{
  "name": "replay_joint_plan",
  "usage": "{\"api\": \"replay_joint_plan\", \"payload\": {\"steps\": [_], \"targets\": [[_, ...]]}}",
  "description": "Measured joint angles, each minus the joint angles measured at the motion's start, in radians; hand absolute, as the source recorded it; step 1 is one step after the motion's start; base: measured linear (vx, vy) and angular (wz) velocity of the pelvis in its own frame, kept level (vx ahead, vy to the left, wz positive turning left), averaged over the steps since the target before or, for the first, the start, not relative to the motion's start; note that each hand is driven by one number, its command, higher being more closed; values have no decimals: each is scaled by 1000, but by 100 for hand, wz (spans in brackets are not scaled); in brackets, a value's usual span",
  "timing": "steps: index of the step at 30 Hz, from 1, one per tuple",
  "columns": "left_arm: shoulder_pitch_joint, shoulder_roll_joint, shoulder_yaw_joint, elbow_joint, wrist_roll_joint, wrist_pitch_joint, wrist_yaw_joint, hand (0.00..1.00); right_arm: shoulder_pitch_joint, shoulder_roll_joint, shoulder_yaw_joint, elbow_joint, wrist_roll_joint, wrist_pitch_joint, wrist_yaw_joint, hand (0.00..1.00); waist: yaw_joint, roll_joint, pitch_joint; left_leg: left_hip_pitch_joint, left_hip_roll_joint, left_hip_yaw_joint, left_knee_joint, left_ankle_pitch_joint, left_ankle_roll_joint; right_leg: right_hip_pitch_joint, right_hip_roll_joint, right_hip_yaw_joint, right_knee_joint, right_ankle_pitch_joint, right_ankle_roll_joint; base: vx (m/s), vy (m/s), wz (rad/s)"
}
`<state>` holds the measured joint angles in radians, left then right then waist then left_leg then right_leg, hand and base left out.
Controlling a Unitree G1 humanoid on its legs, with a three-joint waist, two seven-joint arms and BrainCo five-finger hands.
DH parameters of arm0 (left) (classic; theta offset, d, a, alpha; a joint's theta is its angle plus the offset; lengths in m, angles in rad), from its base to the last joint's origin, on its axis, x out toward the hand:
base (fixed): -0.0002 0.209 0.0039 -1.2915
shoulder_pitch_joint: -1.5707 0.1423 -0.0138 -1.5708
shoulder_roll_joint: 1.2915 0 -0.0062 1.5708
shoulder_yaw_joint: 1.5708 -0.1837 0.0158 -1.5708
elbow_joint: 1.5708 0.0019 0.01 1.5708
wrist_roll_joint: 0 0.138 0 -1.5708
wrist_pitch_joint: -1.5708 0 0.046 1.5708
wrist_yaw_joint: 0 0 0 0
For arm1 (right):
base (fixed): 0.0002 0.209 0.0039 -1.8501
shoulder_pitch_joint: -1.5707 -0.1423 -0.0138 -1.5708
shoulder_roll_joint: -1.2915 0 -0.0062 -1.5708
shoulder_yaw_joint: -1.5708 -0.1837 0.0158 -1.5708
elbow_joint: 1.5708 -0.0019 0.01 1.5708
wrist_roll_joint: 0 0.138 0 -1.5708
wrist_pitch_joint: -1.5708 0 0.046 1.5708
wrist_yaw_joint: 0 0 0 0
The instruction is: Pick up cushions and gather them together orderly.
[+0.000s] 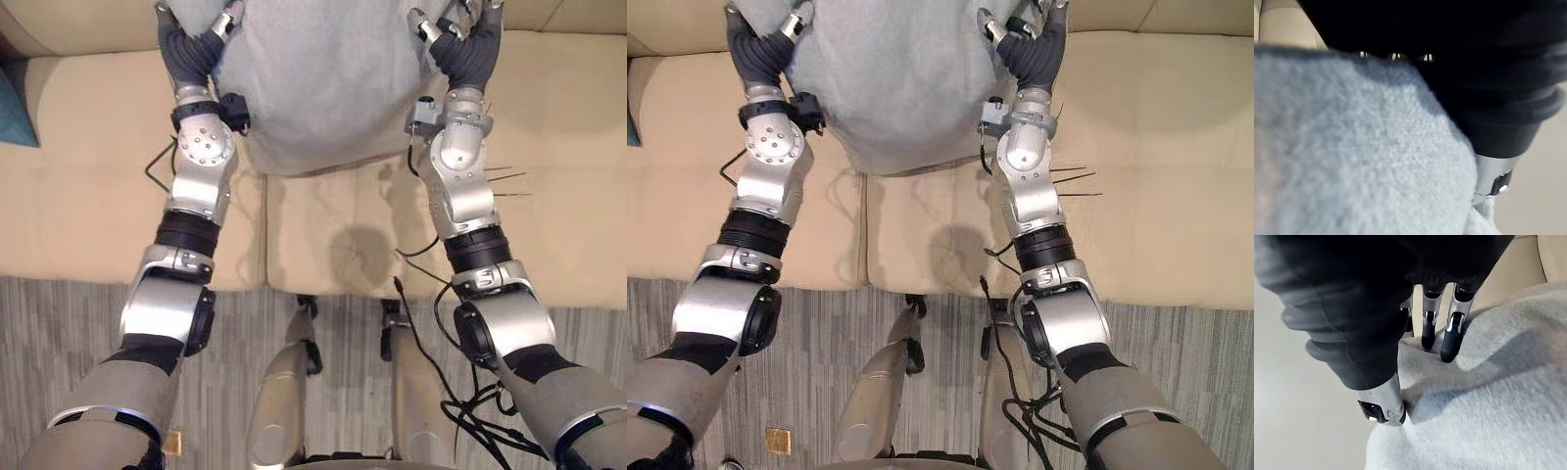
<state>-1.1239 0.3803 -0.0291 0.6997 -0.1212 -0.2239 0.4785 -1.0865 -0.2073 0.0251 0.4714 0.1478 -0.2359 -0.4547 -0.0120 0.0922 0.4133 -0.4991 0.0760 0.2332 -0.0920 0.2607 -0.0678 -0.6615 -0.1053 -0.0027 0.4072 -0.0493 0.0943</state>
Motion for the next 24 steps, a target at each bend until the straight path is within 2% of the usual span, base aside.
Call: {"api": "replay_joint_plan", "payload": {"steps": [2,4,7,11,14,16,18,19,21,22,23,24], "targets": [[0,15,13,3,-2,2,0,0,0,-2,-18,-50,25,-12,1,0,-2,0,0,2,-5,-1,0,8,9,-2,-4,1,10,-7,0,32,-23,4],[8,32,43,7,-4,2,-18,0,-1,-11,-24,-114,85,-57,7,0,0,0,0,5,-6,0,0,8,9,-1,-5,3,13,-8,0,47,-33,0],[29,42,79,6,-27,1,-21,0,-1,-22,-23,-140,158,-90,30,0,0,0,0,13,-5,1,0,8,9,5,-5,3,16,-8,-1,21,-21,-1],[72,59,109,2,-79,-9,-41,0,1,-53,-9,-140,214,-92,71,0,-1,0,0,21,-5,3,0,8,9,11,-4,5,16,-8,-1,4,-27,-2],[175,59,115,-50,-131,-25,-69,0,77,-84,-1,-158,245,-92,111,0,-4,0,0,33,-2,2,0,6,7,32,-4,0,5,-8,-1,10,-32,3],[311,47,114,-135,-150,-30,-93,0,245,-99,5,-257,243,-91,134,0,-3,0,0,56,7,2,0,3,4,67,-3,-8,-10,-8,-1,39,-38,5],[498,22,105,-234,-163,-50,-153,0,471,-101,6,-345,203,-90,173,0,-3,-1,-1,81,13,0,0,-6,6,105,0,-21,-30,-8,-1,72,-37,6],[546,11,97,-254,-162,-56,-170,0,526,-102,9,-356,186,-89,182,0,-3,-1,-1,88,13,0,0,-11,12,114,0,-22,-34,-9,0,58,-26,1],[748,-48,48,-302,-141,-62,-237,0,732,-95,24,-378,97,-78,227,0,-3,-2,-3,118,13,3,0,-30,21,157,1,-25,-61,-11,2,60,-12,-1],[790,-64,31,-303,-139,-62,-248,0,777,-93,29,-379,77,-76,238,0,-3,-3,-3,126,13,3,0,-33,26,168,1,-25,-67,-11,3,91,-8,0],[909,-114,-6,-304,-92,-62,-298,0,912,-88,37,-378,0,-66,279,0,-5,-5,-8,149,12,2,0,-41,24,203,2,-25,-92,-10,9,70,-3,0],[950,-126,-17,-304,-73,-61,-312,0,959,-87,39,-377,-19,-66,291,0,-7,-7,-8,158,12,2,0,-43,24,218,4,-26,-105,-10,10,71,-5,0]]}}
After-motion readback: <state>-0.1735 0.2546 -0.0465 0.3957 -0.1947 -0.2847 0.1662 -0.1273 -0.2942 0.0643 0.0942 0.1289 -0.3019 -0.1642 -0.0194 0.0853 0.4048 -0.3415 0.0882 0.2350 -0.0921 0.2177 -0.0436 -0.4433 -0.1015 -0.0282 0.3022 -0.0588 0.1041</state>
